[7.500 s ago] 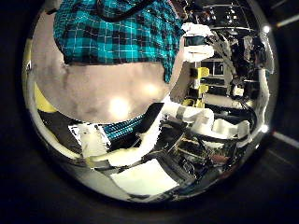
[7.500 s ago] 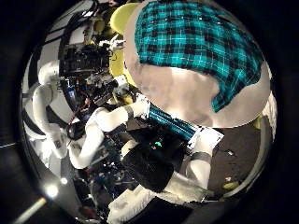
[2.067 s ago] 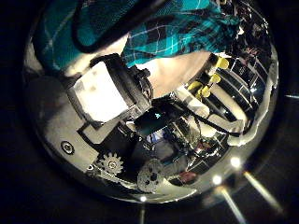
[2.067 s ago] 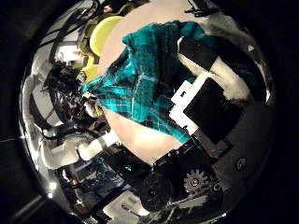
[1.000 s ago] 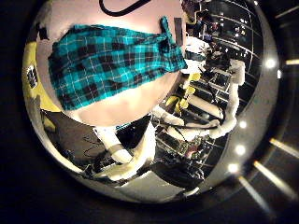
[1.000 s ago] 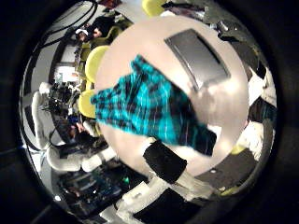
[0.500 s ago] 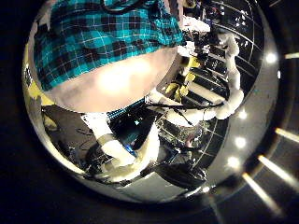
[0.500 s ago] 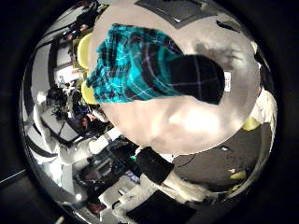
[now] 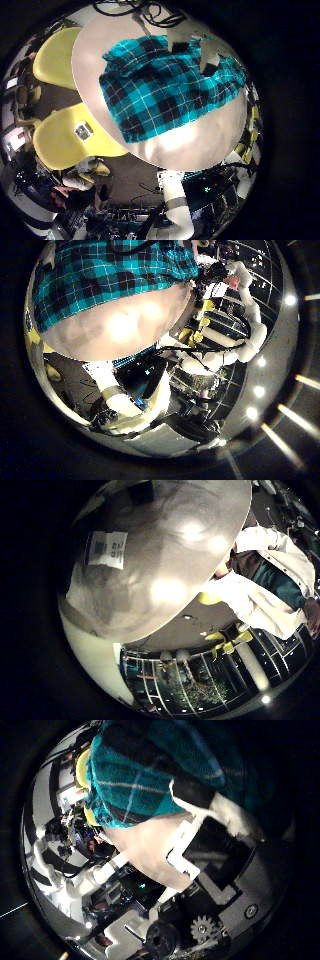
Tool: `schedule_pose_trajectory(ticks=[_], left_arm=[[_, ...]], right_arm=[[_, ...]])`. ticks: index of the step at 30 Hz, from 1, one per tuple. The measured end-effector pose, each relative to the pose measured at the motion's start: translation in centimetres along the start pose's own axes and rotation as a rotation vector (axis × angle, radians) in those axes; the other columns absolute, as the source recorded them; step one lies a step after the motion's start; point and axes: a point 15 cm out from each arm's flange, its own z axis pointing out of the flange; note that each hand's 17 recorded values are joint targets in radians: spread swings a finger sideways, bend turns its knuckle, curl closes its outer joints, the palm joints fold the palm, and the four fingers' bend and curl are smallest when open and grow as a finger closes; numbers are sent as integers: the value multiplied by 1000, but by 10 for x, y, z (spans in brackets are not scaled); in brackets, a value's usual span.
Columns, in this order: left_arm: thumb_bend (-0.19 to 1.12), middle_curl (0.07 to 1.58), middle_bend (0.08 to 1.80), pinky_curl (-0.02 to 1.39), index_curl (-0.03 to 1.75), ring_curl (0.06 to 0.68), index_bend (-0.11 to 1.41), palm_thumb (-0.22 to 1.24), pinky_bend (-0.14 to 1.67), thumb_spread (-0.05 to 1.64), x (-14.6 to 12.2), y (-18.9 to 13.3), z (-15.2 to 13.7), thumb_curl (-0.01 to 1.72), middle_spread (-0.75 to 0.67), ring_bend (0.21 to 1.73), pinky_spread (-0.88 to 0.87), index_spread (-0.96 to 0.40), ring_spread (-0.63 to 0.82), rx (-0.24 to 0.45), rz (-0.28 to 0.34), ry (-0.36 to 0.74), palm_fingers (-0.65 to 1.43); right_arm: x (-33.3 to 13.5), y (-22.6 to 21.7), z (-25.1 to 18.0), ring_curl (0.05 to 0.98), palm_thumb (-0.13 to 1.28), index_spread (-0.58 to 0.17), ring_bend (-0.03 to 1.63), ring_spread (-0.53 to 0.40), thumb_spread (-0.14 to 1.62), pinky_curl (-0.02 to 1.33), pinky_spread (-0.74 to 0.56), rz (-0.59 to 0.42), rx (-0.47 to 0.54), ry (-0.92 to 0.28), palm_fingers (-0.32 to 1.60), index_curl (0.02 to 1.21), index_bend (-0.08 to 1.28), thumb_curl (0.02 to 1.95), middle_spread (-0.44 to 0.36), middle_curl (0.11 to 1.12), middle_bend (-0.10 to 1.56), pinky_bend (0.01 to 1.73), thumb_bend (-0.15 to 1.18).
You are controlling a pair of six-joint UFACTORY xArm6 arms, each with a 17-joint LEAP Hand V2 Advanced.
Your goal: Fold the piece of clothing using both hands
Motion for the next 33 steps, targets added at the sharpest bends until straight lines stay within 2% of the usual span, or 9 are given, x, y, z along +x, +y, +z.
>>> schedule_pose_trajectory(ticks=[1,2,9,12,17,24,29,31,33], left_arm=[[-22,348,185,424,369,285,167,227,375,1073,0,0,5,266,185,706,296,-77,232,-2,2,0,82],[-22,347,184,421,367,283,169,227,375,1073,0,0,10,266,183,705,296,-77,230,-2,5,-1,84],[-17,339,185,402,360,274,172,247,367,1100,9,-4,45,269,175,696,295,-73,225,33,29,-28,101],[-16,336,183,396,360,270,177,255,364,1116,12,-9,64,269,168,692,294,-73,225,49,31,-40,111],[-15,334,183,387,360,265,177,267,357,1142,17,-23,75,267,164,691,298,-73,232,83,34,-65,118],[-17,328,183,375,361,256,177,273,350,1170,10,-40,111,264,163,685,311,-73,243,40,14,-76,127],[-17,327,185,369,357,252,170,273,356,1178,12,-36,99,263,147,688,296,-67,234,62,25,-80,146],[-16,334,200,364,363,249,190,274,346,1183,12,-31,88,263,121,684,272,-72,207,82,30,-81,195],[-15,353,268,356,364,245,184,279,336,1185,11,-22,73,262,37,702,207,-98,121,98,31,-78,342]], right_arm=[[2,1,-2,481,851,-369,1173,-214,1057,631,-176,4,17,6,1328,542,604,437,-169,615,941,1003,89],[7,5,-4,509,907,-372,1219,-217,1079,670,-178,13,33,9,1286,599,719,460,-170,655,1027,1044,112],[48,50,-15,612,986,-348,1373,-235,1129,838,-187,79,76,0,1081,766,981,539,-167,765,1235,1179,121],[64,66,-23,642,994,-338,1401,-236,1142,899,-189,106,99,-3,1042,802,1016,566,-164,789,1270,1197,111],[86,89,-32,677,1002,-326,1425,-234,1159,980,-190,136,130,-6,1010,841,1041,602,-159,813,1298,1215,91],[100,106,-43,707,1011,-317,1437,-231,1166,1059,-192,170,160,-4,996,872,1055,643,-155,829,1311,1219,65],[93,108,-61,725,1010,-313,1438,-229,1170,1109,-194,152,198,12,989,889,1057,672,-152,838,1318,1205,40],[85,106,-70,729,1015,-313,1436,-229,1171,1122,-195,140,213,21,989,892,1055,683,-152,841,1322,1203,37],[74,105,-87,733,1018,-310,1430,-229,1172,1139,-194,123,240,34,996,895,1059,694,-151,843,1324,1197,30]])
